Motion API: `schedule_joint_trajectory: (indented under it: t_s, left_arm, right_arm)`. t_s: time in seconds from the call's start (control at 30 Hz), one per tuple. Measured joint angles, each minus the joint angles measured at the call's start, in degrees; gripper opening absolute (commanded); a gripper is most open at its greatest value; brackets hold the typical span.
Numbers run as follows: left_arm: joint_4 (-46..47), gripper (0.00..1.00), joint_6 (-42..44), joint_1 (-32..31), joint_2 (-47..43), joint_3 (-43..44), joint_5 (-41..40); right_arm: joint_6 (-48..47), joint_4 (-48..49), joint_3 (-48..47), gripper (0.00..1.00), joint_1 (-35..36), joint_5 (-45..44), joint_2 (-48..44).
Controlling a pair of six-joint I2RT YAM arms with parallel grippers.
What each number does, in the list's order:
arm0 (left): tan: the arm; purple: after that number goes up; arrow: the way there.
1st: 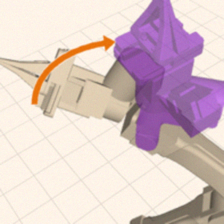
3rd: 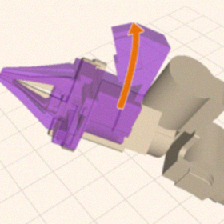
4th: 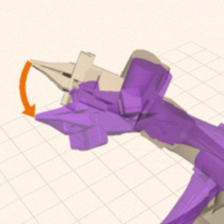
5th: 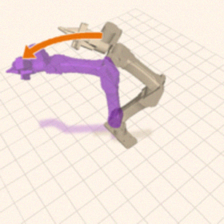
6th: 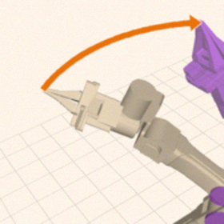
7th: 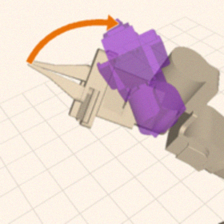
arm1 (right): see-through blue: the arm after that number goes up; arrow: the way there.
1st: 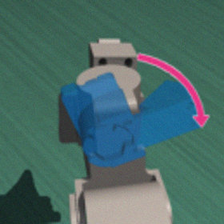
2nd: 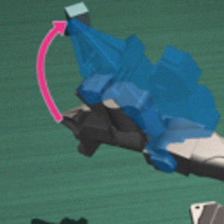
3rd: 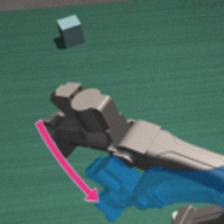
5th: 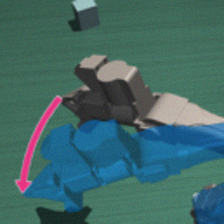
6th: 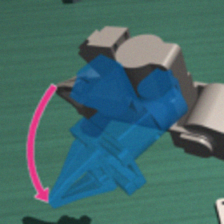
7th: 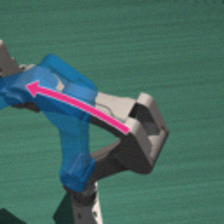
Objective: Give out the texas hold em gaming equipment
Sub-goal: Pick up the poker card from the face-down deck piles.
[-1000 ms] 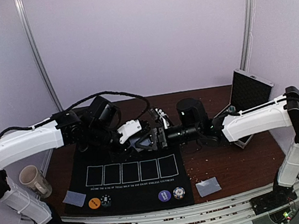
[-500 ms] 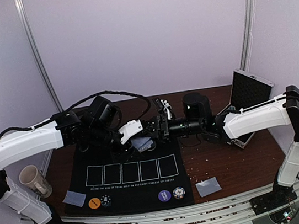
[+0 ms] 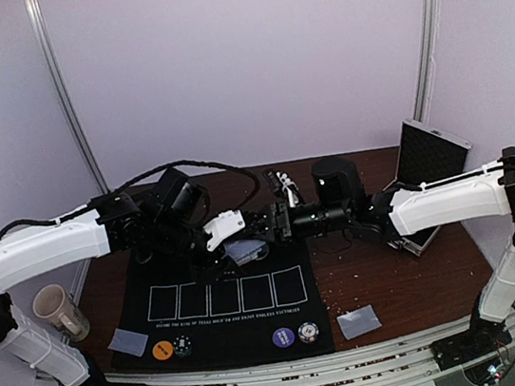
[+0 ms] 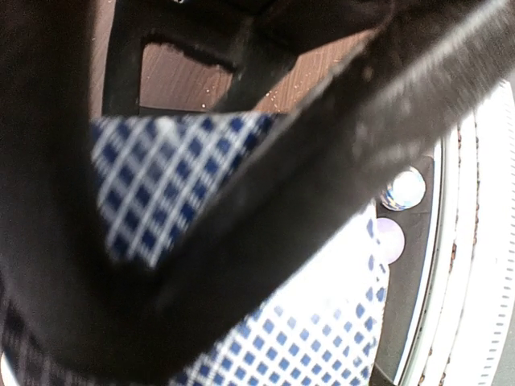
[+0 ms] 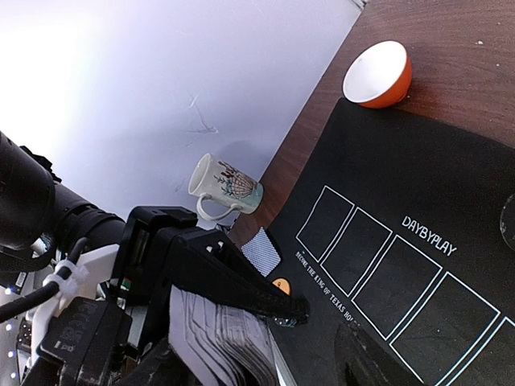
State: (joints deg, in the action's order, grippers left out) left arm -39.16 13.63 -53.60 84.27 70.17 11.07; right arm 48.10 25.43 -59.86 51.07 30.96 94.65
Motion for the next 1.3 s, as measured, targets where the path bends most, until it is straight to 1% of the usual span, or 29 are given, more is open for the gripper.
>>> schedule_joint_trajectory:
  t_s: [0.17,0.27,0.43,0.53,0.67,0.7,1.0,1.03,1.3]
  left_arm:
    - [0.02,0.48,-0.02,0.04,0.07,0.02,-0.46]
    - [-0.02,0.48,-0.04,0.24,0.31,0.00,-0.81]
    - [0.00,0.48,-0.07,0.59,0.39,-0.28,-0.96]
    - [-0.02,0.48,-0.04,0.79,0.44,-0.52,-1.01]
    - [0.02,0.48,-0.07,0.81,0.55,-0.55,-1.01]
    - [0.02,0.48,-0.04,0.81,0.55,-0.59,-1.01]
    - [0.02,0.48,-0.07,1.55,0.55,-1.18,-1.07]
    - [0.02,0.48,-0.07,1.70,0.55,-1.18,-1.07]
    - [0.04,0.48,-0.22,3.39,0.79,-1.18,-1.03]
  right_arm:
    - [-1.73,-3.43,0.00,0.49,0.09,-1.33,-1.57]
    - [-1.90,-4.44,0.00,0.46,0.33,-1.64,-1.70]
    - [-2.93,-6.23,-0.04,0.36,0.50,-1.95,-1.81]
    - [-3.26,-8.00,-0.39,0.34,0.79,-2.40,-2.19]
    - [-4.00,-10.23,-0.94,0.34,0.98,-3.61,-2.95]
    - [-4.15,-10.75,-0.94,0.32,0.98,-3.85,-3.21]
    - [-5.05,-13.84,-1.84,0.02,1.07,-5.03,-4.02]
    - [-5.25,-14.19,-1.86,0.00,1.07,-5.11,-4.22]
    - [-5.92,-17.64,-2.05,0.00,1.09,-6.93,-6.45]
